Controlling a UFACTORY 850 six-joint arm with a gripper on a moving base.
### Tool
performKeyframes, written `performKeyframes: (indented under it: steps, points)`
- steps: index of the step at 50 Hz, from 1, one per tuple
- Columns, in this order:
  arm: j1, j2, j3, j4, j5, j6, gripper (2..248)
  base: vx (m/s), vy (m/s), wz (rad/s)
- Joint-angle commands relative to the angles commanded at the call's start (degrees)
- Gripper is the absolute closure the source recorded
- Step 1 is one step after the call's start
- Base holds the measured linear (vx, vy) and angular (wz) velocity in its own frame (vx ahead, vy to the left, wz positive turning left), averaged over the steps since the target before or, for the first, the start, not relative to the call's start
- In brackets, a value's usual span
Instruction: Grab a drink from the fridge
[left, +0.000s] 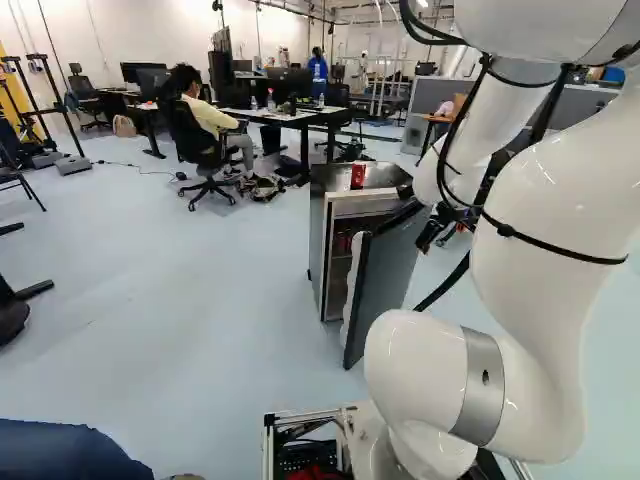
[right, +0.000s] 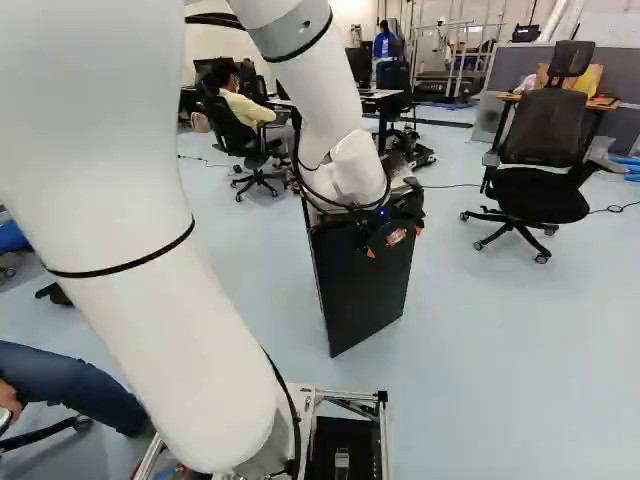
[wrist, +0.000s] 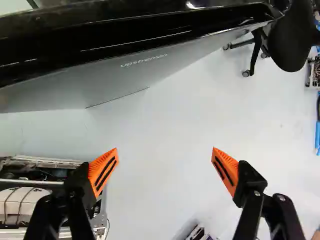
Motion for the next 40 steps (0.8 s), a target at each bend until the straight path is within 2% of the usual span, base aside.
performKeyframes:
  steps: [16,33,40]
  points:
    - [0.0,-3.25,-0.99,-4.27,0.5,0.0,3,0.0,0.0,0.0]
    - [0.43,-7.26,-2.57,-8.71,4.41,0.0,3,0.0,0.0,0.0]
    - [0.71,-7.46,-2.83,-10.15,5.61,0.0,3,0.0,0.0,0.0]
